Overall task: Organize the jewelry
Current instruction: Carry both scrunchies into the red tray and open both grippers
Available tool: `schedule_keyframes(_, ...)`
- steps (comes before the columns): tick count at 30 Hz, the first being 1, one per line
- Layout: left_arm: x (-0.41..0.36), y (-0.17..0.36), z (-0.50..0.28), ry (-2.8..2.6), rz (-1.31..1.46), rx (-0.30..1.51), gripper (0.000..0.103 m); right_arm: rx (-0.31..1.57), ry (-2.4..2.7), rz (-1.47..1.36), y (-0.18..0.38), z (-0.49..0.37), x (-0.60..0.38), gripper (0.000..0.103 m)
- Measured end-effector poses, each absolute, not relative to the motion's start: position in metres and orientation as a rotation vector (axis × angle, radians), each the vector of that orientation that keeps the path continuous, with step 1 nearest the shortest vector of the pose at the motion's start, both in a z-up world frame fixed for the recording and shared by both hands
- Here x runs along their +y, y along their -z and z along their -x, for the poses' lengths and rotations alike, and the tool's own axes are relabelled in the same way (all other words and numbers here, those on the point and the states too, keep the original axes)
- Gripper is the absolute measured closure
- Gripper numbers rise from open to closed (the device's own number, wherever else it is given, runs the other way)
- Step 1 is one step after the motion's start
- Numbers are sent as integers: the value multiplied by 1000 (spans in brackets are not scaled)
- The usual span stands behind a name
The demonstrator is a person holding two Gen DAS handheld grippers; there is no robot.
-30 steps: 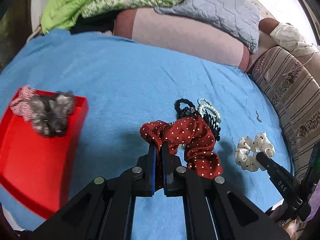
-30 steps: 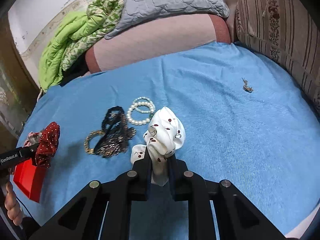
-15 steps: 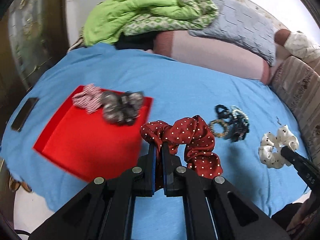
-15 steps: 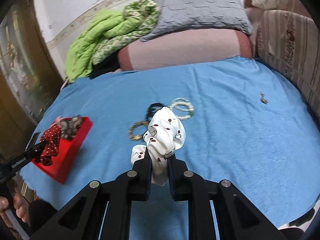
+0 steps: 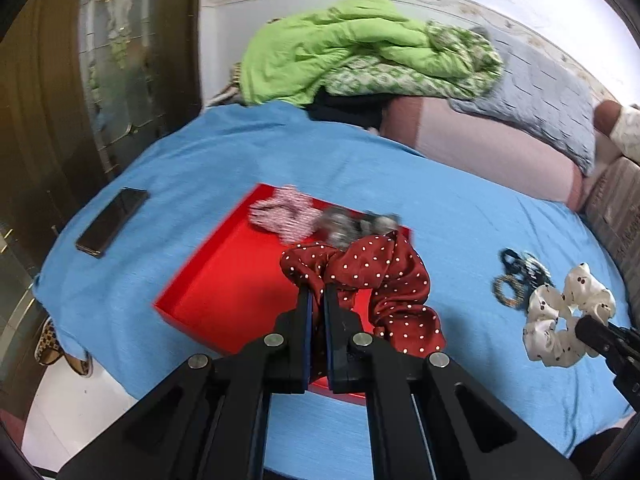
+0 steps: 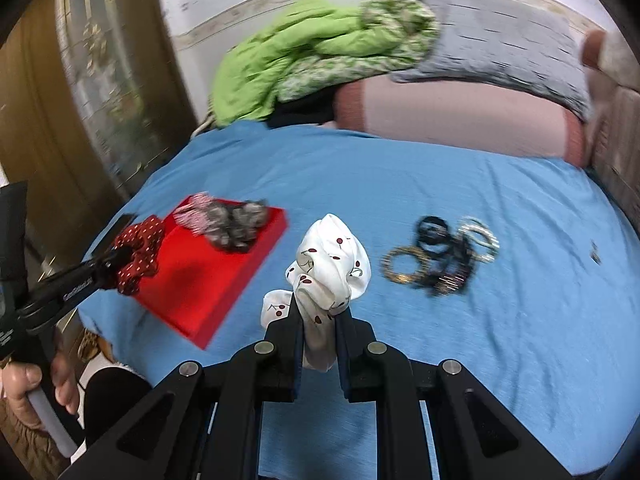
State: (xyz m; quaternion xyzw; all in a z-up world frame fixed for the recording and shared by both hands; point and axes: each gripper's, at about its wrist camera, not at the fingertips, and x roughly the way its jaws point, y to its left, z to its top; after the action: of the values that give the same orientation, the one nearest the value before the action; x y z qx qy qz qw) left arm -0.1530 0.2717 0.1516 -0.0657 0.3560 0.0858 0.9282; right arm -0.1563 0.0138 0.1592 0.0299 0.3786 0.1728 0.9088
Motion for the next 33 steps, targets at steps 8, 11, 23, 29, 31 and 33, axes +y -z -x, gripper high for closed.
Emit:
schedule_keyframes(8,330,-142,121,-204,129,781,98,825,-494,-29,-157,125,94,88)
schedule_keyframes(11,340,-134,105,-213,108,801,98,837,-549,-7,-152,114,128,88)
schedule_keyframes(23,373,-96,51,-235,77,876,98,951,-621,52,-98,65,220,87)
schedule_keyframes(29,378,-92,45,-238,110,866,93,987,-610,71,-76,51,233,85)
schedule_keyframes(31,381,-92,44,-235,128,865,92,986,-609,86,-74,48,237,85)
schedule_keyframes(33,384,-93,45,-229,150,866,92,984,-611,96,-72,47,240,85)
